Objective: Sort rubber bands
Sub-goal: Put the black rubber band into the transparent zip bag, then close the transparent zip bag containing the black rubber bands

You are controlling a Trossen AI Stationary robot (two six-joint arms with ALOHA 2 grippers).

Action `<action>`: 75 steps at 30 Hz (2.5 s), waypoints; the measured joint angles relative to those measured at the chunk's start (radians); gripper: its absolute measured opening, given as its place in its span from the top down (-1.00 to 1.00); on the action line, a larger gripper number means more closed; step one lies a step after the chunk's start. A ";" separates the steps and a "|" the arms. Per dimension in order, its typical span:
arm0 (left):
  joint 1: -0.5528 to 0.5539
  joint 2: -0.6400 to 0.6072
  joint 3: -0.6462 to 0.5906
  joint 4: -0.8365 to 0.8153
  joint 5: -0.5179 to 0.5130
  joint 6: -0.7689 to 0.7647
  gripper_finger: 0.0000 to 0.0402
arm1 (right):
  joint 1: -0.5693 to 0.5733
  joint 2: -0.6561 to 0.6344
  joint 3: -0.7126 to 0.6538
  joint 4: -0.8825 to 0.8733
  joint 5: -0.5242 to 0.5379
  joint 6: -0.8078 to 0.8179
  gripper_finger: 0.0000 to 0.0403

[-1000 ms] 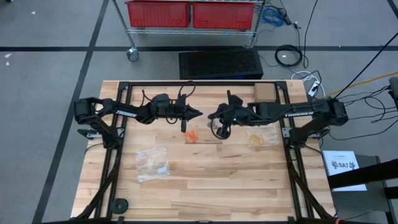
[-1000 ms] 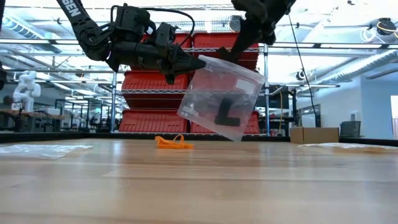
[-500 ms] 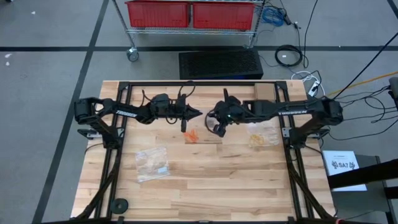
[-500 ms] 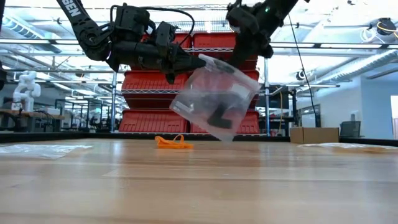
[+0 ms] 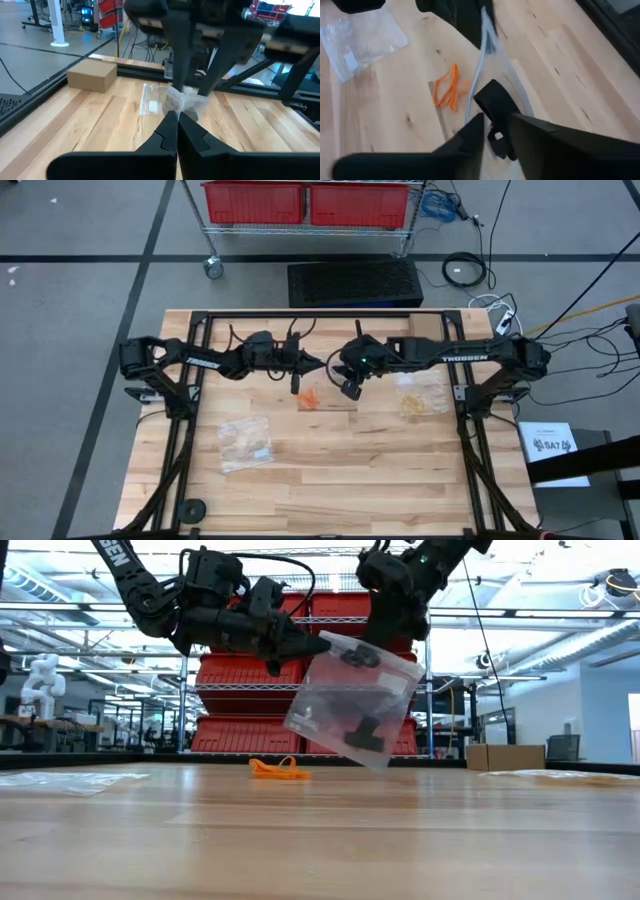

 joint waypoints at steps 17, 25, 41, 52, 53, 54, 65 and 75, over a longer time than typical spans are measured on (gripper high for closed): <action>0.052 -0.035 0.004 -0.104 -0.013 0.029 1.00 | 0.011 -0.037 0.119 -0.291 0.077 -0.039 0.88; 0.054 -0.134 0.019 -0.194 -0.017 0.080 1.00 | 0.019 -0.043 -0.011 -0.272 0.150 -0.002 0.99; 0.048 -0.159 0.019 -0.250 0.011 0.100 1.00 | 0.065 -0.415 -0.806 0.805 0.189 -0.002 0.96; 0.048 -0.159 0.019 -0.219 0.013 0.072 1.00 | 0.064 -0.359 -0.873 1.123 0.138 -0.002 0.20; 0.048 -0.159 0.019 -0.216 0.012 0.070 1.00 | 0.064 -0.352 -0.873 1.129 0.137 -0.002 0.15; 0.048 -0.159 0.019 -0.212 0.012 0.070 1.00 | 0.064 -0.344 -0.873 1.130 0.136 -0.003 0.11; 0.048 -0.159 0.019 -0.206 0.012 0.070 1.00 | 0.093 -0.324 -0.873 1.137 0.088 0.010 0.08; 0.048 -0.158 0.019 -0.207 0.012 0.070 1.00 | 0.107 -0.342 -0.873 1.055 0.086 0.046 -0.07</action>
